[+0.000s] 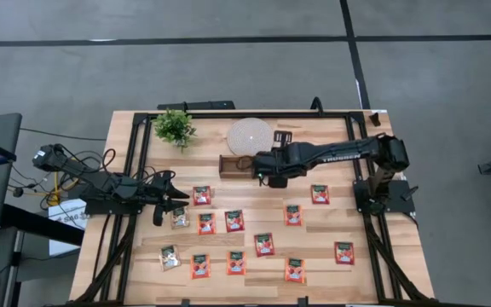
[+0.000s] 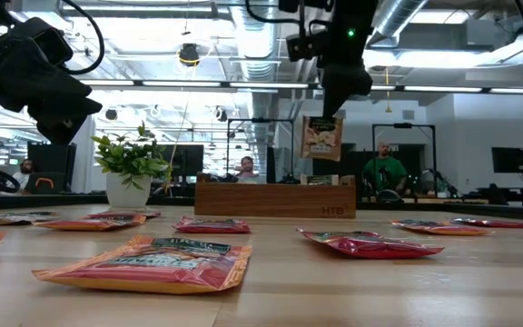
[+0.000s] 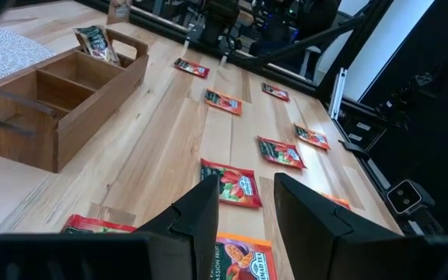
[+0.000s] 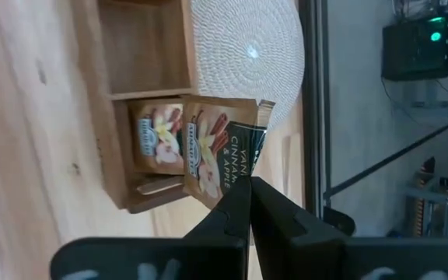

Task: Pick & Place Tea
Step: Put the brown tea bag into the right section of the wooden organizer

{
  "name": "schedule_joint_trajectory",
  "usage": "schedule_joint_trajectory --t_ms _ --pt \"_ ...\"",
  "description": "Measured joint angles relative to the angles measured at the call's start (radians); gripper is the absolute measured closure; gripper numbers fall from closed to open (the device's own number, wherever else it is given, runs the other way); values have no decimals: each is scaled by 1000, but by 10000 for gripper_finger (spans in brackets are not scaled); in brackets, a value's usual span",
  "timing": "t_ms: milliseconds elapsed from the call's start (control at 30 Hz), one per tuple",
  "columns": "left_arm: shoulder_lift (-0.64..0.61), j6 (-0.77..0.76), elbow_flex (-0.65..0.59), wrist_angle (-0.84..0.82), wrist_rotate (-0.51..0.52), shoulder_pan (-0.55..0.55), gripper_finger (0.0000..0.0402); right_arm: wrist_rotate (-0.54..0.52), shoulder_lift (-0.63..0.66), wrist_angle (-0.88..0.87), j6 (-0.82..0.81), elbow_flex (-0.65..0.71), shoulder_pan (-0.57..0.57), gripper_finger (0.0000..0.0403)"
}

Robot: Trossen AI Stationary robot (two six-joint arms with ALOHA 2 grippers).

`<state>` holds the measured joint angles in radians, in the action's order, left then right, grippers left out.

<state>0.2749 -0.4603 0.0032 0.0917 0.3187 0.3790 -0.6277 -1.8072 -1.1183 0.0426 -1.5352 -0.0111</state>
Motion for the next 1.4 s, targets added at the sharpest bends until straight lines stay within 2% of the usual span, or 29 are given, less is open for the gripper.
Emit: schedule_joint_trajectory --t_ms 433,767,1100,1400 --pt "0 0 0 0 0 0 284 24 0 4 19 1 19 403" --pt "0 0 0 0 0 0 284 54 0 102 45 108 20 403" --pt "0 0 0 0 0 0 284 67 0 135 84 137 21 403" --pt "0 0 0 0 0 0 284 93 -53 148 125 140 32 403"
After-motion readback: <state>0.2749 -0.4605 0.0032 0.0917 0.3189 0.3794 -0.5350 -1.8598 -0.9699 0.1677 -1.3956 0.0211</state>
